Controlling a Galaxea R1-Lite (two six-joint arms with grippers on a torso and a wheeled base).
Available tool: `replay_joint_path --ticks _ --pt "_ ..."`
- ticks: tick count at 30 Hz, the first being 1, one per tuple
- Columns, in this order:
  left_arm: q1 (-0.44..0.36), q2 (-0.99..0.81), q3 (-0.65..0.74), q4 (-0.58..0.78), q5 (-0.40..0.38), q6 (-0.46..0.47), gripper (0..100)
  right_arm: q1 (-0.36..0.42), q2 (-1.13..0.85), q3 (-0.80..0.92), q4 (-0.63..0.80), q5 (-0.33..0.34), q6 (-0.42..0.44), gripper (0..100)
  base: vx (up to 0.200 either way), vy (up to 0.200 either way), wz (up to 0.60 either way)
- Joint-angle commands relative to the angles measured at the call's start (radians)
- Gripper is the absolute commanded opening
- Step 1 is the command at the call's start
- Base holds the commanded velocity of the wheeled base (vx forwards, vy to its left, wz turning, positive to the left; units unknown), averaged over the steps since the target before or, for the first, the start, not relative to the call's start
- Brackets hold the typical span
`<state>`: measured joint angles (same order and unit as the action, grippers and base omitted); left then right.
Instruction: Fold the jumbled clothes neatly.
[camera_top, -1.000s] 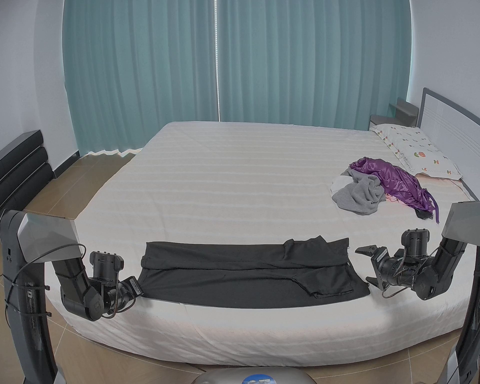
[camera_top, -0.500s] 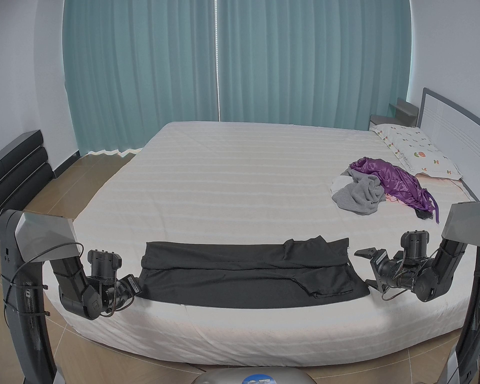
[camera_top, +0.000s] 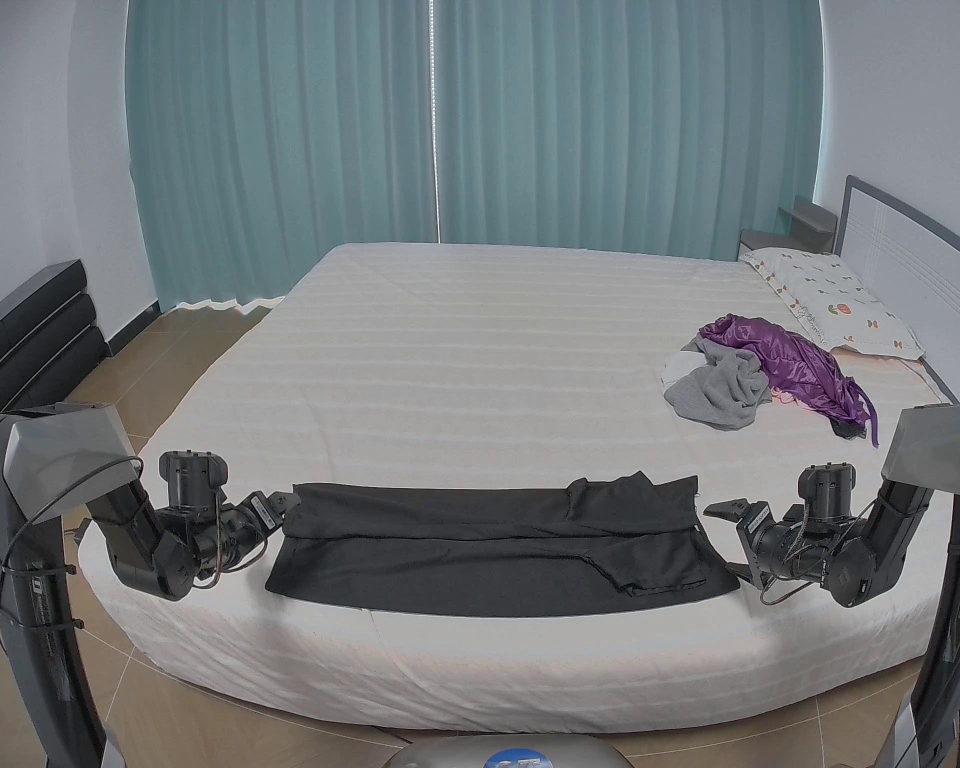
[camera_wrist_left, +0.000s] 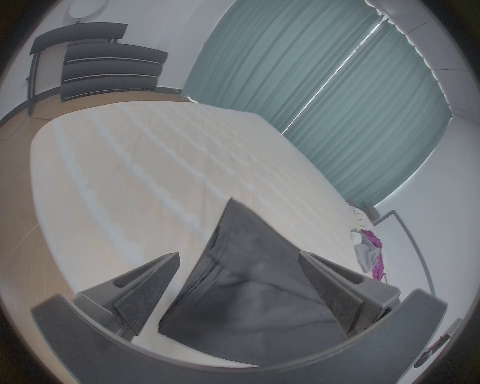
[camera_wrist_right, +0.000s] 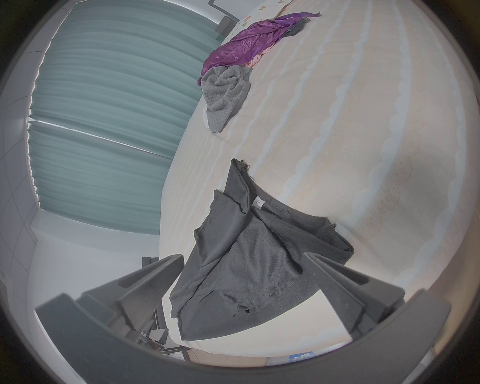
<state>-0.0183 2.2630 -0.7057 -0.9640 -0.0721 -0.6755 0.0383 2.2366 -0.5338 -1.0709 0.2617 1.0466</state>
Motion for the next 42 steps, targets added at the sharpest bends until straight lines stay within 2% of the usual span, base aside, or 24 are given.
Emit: replay_joint_path --ticks 1,3,5,10,19,26,32,33,35,42 --pt "0.009 0.01 -0.126 0.048 -0.055 0.005 100 0.002 0.001 0.0 0.0 0.001 0.0 100 0.0 0.0 0.0" --pt "0.012 0.012 -0.209 0.107 -0.069 0.002 100 0.002 0.001 0.0 0.0 0.001 0.0 100 0.0 0.0 0.0" --pt "0.011 0.012 -0.227 0.126 -0.074 -0.006 100 0.005 0.003 0.0 0.0 0.001 0.0 100 0.0 0.0 0.0" --pt "0.0 0.033 -0.213 0.113 -0.06 -0.021 100 0.008 0.003 0.003 0.0 0.001 -0.002 100 0.0 0.0 0.0" --pt "0.006 0.026 -0.164 0.11 -0.069 -0.025 100 0.012 0.005 0.009 -0.001 -0.001 -0.003 100 0.2 0.0 0.0" --pt "0.008 0.02 -0.139 0.116 -0.071 -0.022 100 0.012 0.005 0.009 -0.001 -0.001 -0.005 100 0.0 0.0 0.0" --pt "0.001 0.021 -0.104 0.119 -0.074 0.033 100 0.012 0.005 0.009 -0.001 -0.001 -0.005 100 0.0 0.0 0.0" --pt "0.001 0.026 -0.081 0.111 -0.074 0.09 100 0.012 0.005 0.011 -0.001 -0.001 -0.005 100 0.0 0.0 0.0" --pt "0.001 0.03 -0.066 0.108 -0.074 0.137 100 0.014 0.005 0.011 -0.001 -0.001 -0.005 100 0.0 0.0 0.0" --pt "-0.011 0.053 -0.066 0.11 -0.072 0.157 100 0.014 0.006 0.011 -0.001 -0.001 -0.013 100 0.0 0.0 0.0"
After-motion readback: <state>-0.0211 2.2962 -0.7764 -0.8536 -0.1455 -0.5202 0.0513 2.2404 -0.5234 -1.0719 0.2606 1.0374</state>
